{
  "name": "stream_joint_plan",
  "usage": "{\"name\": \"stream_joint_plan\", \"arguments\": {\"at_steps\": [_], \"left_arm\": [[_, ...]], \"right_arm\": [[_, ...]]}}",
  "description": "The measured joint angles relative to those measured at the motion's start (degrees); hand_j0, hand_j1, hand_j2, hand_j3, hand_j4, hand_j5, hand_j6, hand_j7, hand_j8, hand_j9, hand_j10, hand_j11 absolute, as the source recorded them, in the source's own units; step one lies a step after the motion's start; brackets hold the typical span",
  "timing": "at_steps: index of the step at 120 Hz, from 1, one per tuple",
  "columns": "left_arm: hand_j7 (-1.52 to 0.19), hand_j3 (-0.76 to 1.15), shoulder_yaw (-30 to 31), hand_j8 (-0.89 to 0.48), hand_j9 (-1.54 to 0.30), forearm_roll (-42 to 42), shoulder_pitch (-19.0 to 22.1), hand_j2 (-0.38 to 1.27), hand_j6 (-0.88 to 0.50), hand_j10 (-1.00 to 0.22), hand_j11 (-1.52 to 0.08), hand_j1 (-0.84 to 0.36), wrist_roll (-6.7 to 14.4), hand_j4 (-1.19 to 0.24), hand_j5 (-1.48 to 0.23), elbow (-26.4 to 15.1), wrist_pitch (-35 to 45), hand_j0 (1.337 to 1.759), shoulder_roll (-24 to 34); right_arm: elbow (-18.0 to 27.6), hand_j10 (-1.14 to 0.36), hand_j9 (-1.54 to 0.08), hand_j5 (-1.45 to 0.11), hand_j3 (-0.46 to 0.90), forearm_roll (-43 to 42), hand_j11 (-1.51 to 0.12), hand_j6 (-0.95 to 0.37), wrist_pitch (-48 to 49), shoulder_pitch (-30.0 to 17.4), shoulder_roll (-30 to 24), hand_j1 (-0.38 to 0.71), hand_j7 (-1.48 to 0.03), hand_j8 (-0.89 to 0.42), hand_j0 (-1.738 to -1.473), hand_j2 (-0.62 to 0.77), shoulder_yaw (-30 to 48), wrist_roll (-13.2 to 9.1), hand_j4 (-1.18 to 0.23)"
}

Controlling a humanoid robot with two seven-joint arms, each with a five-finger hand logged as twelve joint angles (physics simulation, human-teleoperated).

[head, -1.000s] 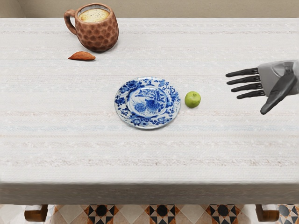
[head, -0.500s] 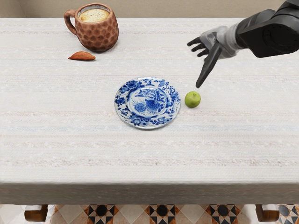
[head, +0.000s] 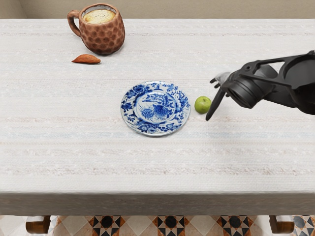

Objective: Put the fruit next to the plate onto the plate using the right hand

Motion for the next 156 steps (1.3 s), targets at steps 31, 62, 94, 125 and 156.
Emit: {"name": "stream_joint_plan", "arguments": {"at_steps": [31,62,94,125,156], "left_arm": [[0.0,0.0,0.0,0.0,0.0,0.0,0.0,0.0,0.0,0.0,0.0,0.35,0.0,0.0,0.0,0.0,0.0,1.658,0.0],[0.0,0.0,0.0,0.0,0.0,0.0,0.0,0.0,0.0,0.0,0.0,0.35,0.0,0.0,0.0,0.0,0.0,1.658,0.0],[0.0,0.0,0.0,0.0,0.0,0.0,0.0,0.0,0.0,0.0,0.0,0.35,0.0,0.0,0.0,0.0,0.0,1.658,0.0],[0.0,0.0,0.0,0.0,0.0,0.0,0.0,0.0,0.0,0.0,0.0,0.35,0.0,0.0,0.0,0.0,0.0,1.658,0.0],[0.0,0.0,0.0,0.0,0.0,0.0,0.0,0.0,0.0,0.0,0.0,0.35,0.0,0.0,0.0,0.0,0.0,1.658,0.0]], "right_arm": [[-6.1,-0.15,-0.19,-0.19,0.0,-3.4,-0.19,-0.15,-5.3,-3.1,5.6,-0.17,-0.19,-0.15,-1.658,-0.03,-0.1,0.0,-0.15],[-11.1,-0.2,-0.26,-0.26,0.0,-5.4,-0.26,-0.2,-6.8,-7.5,9.3,-0.11,-0.26,-0.2,-1.658,-0.04,1.2,0.0,-0.2],[-13.7,-0.23,-0.29,-0.29,0.0,-7.0,-0.29,-0.23,-7.0,-10.2,10.8,-0.08,-0.29,-0.23,-1.658,-0.04,3.1,0.0,-0.23],[-13.9,-0.27,-0.35,-0.35,0.0,-7.1,-0.35,-0.27,-6.7,-10.4,10.7,-0.03,-0.35,-0.27,-1.658,-0.05,3.7,0.0,-0.27],[-13.9,-0.3,-0.38,-0.38,0.0,-7.1,-0.38,-0.3,-6.8,-10.2,10.5,0.0,-0.38,-0.3,-1.658,-0.06,4.0,0.0,-0.3]]}}
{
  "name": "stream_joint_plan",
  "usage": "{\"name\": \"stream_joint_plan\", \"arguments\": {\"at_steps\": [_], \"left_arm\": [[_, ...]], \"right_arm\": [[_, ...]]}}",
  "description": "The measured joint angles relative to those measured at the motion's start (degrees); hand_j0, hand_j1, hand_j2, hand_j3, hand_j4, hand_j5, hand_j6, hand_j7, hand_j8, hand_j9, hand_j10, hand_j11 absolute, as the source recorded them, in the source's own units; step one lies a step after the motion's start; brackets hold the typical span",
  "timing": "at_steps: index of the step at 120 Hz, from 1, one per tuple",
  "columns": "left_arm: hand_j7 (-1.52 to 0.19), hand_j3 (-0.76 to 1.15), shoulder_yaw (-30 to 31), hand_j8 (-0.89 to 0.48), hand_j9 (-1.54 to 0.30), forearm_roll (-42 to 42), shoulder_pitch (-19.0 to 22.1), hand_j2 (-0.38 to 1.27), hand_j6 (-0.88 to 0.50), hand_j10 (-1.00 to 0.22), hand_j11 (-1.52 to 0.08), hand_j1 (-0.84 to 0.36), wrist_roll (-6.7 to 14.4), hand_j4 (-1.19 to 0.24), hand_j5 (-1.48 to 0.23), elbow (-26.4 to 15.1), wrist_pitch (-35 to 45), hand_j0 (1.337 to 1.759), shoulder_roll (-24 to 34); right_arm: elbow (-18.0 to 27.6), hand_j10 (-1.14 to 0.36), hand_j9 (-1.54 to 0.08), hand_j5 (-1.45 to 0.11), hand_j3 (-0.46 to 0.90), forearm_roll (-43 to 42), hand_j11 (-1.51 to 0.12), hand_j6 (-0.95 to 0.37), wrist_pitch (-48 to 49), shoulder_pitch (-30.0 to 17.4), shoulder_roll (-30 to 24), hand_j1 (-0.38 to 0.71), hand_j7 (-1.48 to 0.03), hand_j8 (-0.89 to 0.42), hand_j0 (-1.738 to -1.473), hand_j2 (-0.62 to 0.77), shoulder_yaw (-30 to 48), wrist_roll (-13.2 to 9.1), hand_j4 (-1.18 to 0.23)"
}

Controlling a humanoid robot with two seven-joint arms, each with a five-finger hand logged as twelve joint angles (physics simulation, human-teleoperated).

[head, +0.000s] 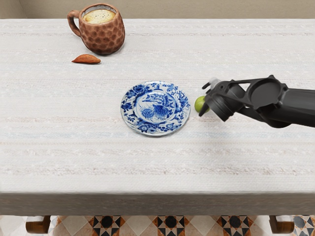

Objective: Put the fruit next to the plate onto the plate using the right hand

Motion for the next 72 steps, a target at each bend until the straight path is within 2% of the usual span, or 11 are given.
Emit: {"name": "stream_joint_plan", "arguments": {"at_steps": [72], "left_arm": [[0.0,0.0,0.0,0.0,0.0,0.0,0.0,0.0,0.0,0.0,0.0,0.35,0.0,0.0,0.0,0.0,0.0,1.658,0.0]], "right_arm": [[0.5,-0.33,-0.43,-0.43,0.0,-0.8,-0.43,-0.33,-2.3,0.4,1.5,0.05,-0.43,-0.33,-1.658,-0.07,-0.7,0.0,-0.33]]}}
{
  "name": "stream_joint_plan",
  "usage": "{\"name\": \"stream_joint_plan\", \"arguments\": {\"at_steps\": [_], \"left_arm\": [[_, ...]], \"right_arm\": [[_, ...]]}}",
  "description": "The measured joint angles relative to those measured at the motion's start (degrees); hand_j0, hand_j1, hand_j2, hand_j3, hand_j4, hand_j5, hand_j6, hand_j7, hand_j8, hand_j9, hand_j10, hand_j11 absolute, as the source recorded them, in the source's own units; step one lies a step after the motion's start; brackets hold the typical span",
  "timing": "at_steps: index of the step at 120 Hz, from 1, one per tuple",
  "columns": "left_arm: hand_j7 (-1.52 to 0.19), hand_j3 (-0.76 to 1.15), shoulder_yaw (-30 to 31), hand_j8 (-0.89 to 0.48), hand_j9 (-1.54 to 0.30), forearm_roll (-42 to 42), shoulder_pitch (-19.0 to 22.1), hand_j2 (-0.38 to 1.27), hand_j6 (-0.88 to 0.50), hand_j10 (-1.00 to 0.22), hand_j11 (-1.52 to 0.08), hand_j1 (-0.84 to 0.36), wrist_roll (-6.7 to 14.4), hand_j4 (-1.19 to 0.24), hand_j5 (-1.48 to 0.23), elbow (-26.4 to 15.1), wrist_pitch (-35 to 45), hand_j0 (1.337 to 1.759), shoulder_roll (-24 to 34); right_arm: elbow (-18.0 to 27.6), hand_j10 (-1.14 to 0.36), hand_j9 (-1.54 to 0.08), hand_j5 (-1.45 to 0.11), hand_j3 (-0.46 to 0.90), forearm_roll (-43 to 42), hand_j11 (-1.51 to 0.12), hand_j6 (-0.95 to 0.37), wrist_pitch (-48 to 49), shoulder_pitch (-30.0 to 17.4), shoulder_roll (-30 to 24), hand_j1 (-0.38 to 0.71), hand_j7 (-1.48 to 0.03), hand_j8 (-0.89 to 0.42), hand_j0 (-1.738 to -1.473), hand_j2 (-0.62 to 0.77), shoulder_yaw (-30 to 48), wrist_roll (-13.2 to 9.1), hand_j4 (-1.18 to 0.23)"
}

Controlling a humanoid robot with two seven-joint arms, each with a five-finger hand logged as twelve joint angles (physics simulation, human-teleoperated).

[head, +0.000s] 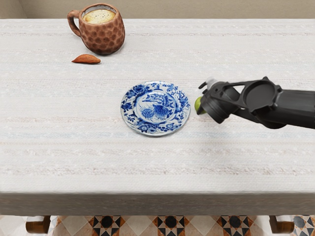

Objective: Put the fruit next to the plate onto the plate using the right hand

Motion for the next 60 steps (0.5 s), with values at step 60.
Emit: {"name": "stream_joint_plan", "arguments": {"at_steps": [60], "left_arm": [[0.0,0.0,0.0,0.0,0.0,0.0,0.0,0.0,0.0,0.0,0.0,0.35,0.0,0.0,0.0,0.0,0.0,1.658,0.0]], "right_arm": [[0.0,-0.49,-1.02,-1.01,0.0,-0.3,-1.03,-0.59,1.9,-3.3,-3.4,0.19,-0.96,-0.38,-1.647,0.15,6.3,0.1,-0.71]]}}
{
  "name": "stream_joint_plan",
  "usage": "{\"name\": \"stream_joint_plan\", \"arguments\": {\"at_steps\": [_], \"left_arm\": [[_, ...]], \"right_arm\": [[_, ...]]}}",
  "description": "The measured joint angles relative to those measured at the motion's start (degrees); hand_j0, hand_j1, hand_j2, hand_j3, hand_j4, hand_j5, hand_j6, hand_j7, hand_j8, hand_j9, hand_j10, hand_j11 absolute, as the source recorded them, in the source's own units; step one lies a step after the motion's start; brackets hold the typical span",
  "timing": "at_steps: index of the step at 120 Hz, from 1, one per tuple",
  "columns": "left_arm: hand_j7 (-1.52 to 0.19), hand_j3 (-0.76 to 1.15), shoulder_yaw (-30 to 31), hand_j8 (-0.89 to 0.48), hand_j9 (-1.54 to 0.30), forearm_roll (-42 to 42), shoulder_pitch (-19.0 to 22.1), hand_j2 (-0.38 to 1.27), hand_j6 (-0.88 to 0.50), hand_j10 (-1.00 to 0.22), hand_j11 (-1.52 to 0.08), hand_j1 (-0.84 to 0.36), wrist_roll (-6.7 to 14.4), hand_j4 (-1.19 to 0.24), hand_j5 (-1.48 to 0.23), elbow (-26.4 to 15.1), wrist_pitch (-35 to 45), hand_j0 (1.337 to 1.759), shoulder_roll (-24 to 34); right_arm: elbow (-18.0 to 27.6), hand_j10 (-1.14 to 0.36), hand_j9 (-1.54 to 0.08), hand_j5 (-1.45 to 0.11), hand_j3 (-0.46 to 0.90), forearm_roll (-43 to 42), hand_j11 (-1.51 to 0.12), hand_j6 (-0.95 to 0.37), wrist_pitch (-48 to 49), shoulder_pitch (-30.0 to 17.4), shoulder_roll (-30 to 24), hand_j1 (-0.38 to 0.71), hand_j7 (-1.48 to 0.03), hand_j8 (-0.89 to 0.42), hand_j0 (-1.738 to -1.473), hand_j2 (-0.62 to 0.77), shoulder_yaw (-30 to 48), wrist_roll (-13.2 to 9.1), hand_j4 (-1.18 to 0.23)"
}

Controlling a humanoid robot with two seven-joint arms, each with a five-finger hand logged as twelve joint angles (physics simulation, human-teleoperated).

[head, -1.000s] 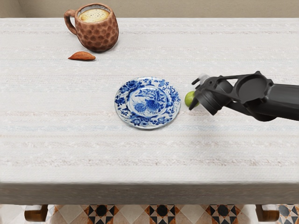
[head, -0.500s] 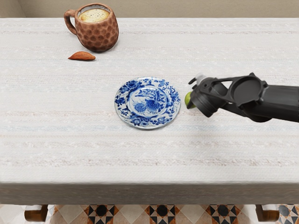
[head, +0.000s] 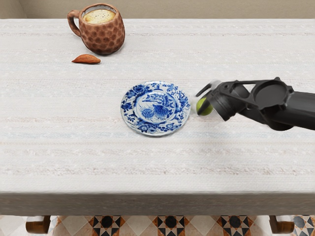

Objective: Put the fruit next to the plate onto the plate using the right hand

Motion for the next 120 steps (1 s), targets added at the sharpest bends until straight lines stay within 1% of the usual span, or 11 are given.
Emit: {"name": "stream_joint_plan", "arguments": {"at_steps": [5,9,24,43,49,71,86,88,95,103,120], "left_arm": [[0.0,0.0,0.0,0.0,0.0,0.0,0.0,0.0,0.0,0.0,0.0,0.35,0.0,0.0,0.0,0.0,0.0,1.658,0.0],[0.0,0.0,0.0,0.0,0.0,0.0,0.0,0.0,0.0,0.0,0.0,0.35,0.0,0.0,0.0,0.0,0.0,1.658,0.0],[0.0,0.0,0.0,0.0,0.0,0.0,0.0,0.0,0.0,0.0,0.0,0.35,0.0,0.0,0.0,0.0,0.0,1.658,0.0],[0.0,0.0,0.0,0.0,0.0,0.0,0.0,0.0,0.0,0.0,0.0,0.35,0.0,0.0,0.0,0.0,0.0,1.658,0.0],[0.0,0.0,0.0,0.0,0.0,0.0,0.0,0.0,0.0,0.0,0.0,0.35,0.0,0.0,0.0,0.0,0.0,1.658,0.0],[0.0,0.0,0.0,0.0,0.0,0.0,0.0,0.0,0.0,0.0,0.0,0.35,0.0,0.0,0.0,0.0,0.0,1.658,0.0],[0.0,0.0,0.0,0.0,0.0,0.0,0.0,0.0,0.0,0.0,0.0,0.35,0.0,0.0,0.0,0.0,0.0,1.658,0.0],[0.0,0.0,0.0,0.0,0.0,0.0,0.0,0.0,0.0,0.0,0.0,0.35,0.0,0.0,0.0,0.0,0.0,1.658,0.0],[0.0,0.0,0.0,0.0,0.0,0.0,0.0,0.0,0.0,0.0,0.0,0.35,0.0,0.0,0.0,0.0,0.0,1.658,0.0],[0.0,0.0,0.0,0.0,0.0,0.0,0.0,0.0,0.0,0.0,0.0,0.35,0.0,0.0,0.0,0.0,0.0,1.658,0.0],[0.0,0.0,0.0,0.0,0.0,0.0,0.0,0.0,0.0,0.0,0.0,0.35,0.0,0.0,0.0,0.0,0.0,1.658,0.0]], "right_arm": [[0.0,-0.49,-1.06,-1.05,0.0,0.0,-1.06,-0.59,0.1,-0.4,-0.9,0.16,-0.98,-0.38,-1.645,0.11,0.5,0.0,-0.72],[0.0,-0.5,-1.06,-1.06,0.0,0.1,-1.06,-0.59,0.7,-1.0,-1.4,0.17,-1.0,-0.38,-1.646,0.16,2.0,-0.1,-0.73],[0.1,-0.47,-1.11,-1.12,0.0,0.6,-1.09,-0.55,8.3,-4.2,-4.4,0.24,-1.03,-0.33,-1.65,0.28,14.1,-0.1,-0.75],[0.1,-0.44,-1.14,-1.16,0.0,0.9,-1.11,-0.51,17.3,-7.6,-5.7,0.27,-1.05,-0.3,-1.653,0.33,25.9,-0.1,-0.75],[0.1,-0.42,-1.15,-1.17,0.0,1.0,-1.12,-0.49,18.5,-8.0,-5.0,0.29,-1.06,-0.27,-1.654,0.33,27.6,-0.1,-0.75],[-0.3,-0.44,-1.16,-1.18,0.0,0.7,-1.13,-0.5,19.9,-8.9,-2.5,0.3,-1.07,-0.29,-1.656,0.42,29.4,-0.1,-0.76],[-0.8,-0.45,-1.16,-1.18,0.0,-0.3,-1.14,-0.52,20.1,-10.1,-1.7,0.26,-1.07,-0.32,-1.656,0.37,29.5,-0.1,-0.76],[-0.8,-0.45,-1.13,-1.15,0.0,-0.4,-1.11,-0.52,20.1,-10.2,-1.6,0.25,-1.04,-0.32,-1.656,0.35,29.5,-0.1,-0.74],[-0.9,-0.34,-0.86,-0.88,0.0,-1.3,-0.85,-0.4,19.8,-10.5,-1.5,0.11,-0.79,-0.25,-1.656,0.26,29.4,-0.1,-0.57],[-0.7,-0.25,-0.63,-0.64,0.0,-1.9,-0.62,-0.29,19.7,-10.5,-1.4,-0.01,-0.58,-0.19,-1.657,0.18,29.7,-0.1,-0.42],[0.3,-0.14,-0.33,-0.34,0.0,-2.3,-0.32,-0.16,19.6,-9.9,-2.4,-0.16,-0.31,-0.1,-1.657,0.09,32.6,-0.1,-0.22]]}}
